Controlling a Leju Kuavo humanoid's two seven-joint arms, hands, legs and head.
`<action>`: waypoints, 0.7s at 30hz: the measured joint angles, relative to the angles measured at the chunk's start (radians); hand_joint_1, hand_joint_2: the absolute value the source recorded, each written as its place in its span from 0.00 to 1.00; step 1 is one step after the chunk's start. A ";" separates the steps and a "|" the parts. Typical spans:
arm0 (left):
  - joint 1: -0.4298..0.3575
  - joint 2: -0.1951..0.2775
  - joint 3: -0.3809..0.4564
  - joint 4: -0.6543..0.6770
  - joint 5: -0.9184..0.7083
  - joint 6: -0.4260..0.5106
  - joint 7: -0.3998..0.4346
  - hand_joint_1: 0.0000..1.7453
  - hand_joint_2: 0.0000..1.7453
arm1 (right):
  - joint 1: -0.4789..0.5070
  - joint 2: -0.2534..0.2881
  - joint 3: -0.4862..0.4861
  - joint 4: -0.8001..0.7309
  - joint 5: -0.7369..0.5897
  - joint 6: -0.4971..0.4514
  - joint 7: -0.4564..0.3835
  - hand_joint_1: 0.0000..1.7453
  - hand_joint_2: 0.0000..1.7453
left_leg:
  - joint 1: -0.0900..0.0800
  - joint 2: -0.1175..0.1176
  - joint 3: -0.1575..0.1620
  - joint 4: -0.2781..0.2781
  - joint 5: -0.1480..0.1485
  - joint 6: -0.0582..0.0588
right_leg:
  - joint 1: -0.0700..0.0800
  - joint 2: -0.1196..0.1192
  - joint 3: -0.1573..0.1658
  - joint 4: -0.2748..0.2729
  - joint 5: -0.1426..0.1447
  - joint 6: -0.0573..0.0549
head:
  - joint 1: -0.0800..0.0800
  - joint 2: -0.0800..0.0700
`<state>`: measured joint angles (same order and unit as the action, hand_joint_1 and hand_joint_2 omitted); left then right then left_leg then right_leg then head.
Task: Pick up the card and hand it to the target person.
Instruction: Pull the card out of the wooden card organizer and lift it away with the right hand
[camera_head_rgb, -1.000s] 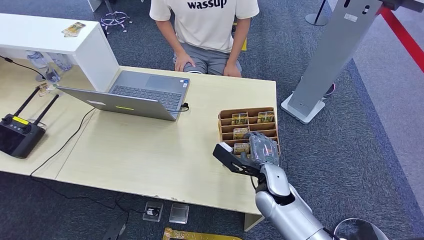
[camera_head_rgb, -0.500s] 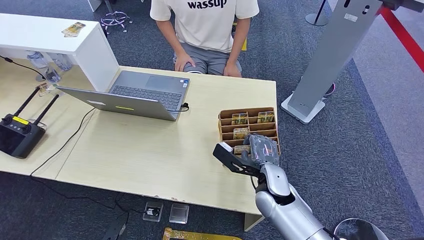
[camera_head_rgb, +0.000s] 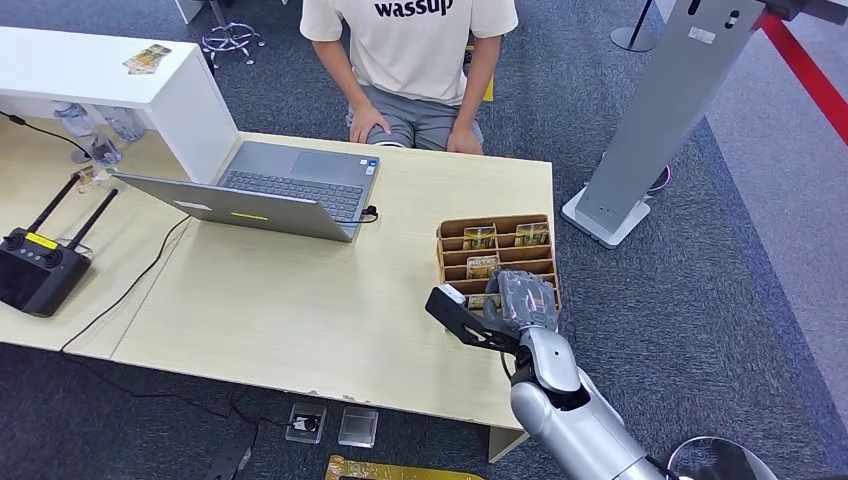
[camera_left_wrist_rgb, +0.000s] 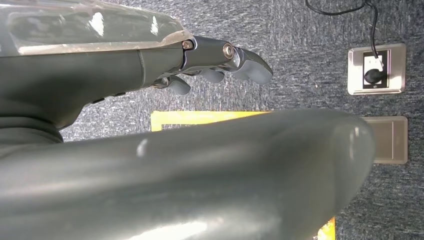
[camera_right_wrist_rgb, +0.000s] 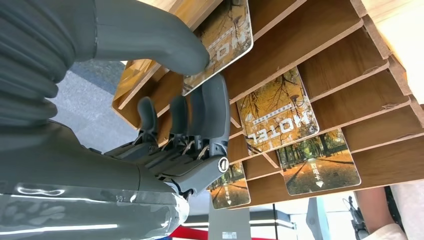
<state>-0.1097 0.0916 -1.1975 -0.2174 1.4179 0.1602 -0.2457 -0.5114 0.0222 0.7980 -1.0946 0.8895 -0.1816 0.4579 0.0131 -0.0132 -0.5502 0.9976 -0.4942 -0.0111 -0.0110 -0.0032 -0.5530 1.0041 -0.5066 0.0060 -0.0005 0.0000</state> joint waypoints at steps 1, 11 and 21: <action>0.000 0.000 0.000 0.000 0.000 0.000 0.000 0.00 0.00 | 0.000 0.001 0.000 0.000 -0.001 0.000 -0.001 0.78 1.00 | 0.000 0.000 0.000 0.000 0.000 0.000 | 0.000 0.000 0.000 0.000 0.000 0.000 | 0.000 0.000; 0.000 0.000 0.000 0.000 0.001 0.002 0.001 0.00 0.00 | 0.000 0.007 0.000 0.001 -0.014 0.001 -0.003 1.00 1.00 | 0.000 0.000 0.000 0.000 0.000 0.000 | 0.000 0.000 0.000 0.000 0.000 0.000 | 0.000 0.000; 0.000 0.000 0.000 0.000 -0.002 -0.012 0.000 0.00 0.00 | -0.001 0.006 0.000 0.001 -0.033 0.002 -0.010 1.00 1.00 | 0.000 0.000 0.000 0.000 0.000 0.000 | 0.000 0.000 0.000 0.000 0.000 0.000 | 0.000 0.000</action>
<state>-0.1097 0.0916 -1.1975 -0.2174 1.4163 0.1479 -0.2453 -0.5120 0.0286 0.7980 -1.0937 0.8562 -0.1798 0.4476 0.0131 -0.0131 -0.5500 0.9976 -0.4942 -0.0111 -0.0110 -0.0032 -0.5529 1.0041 -0.5066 0.0060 -0.0008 0.0000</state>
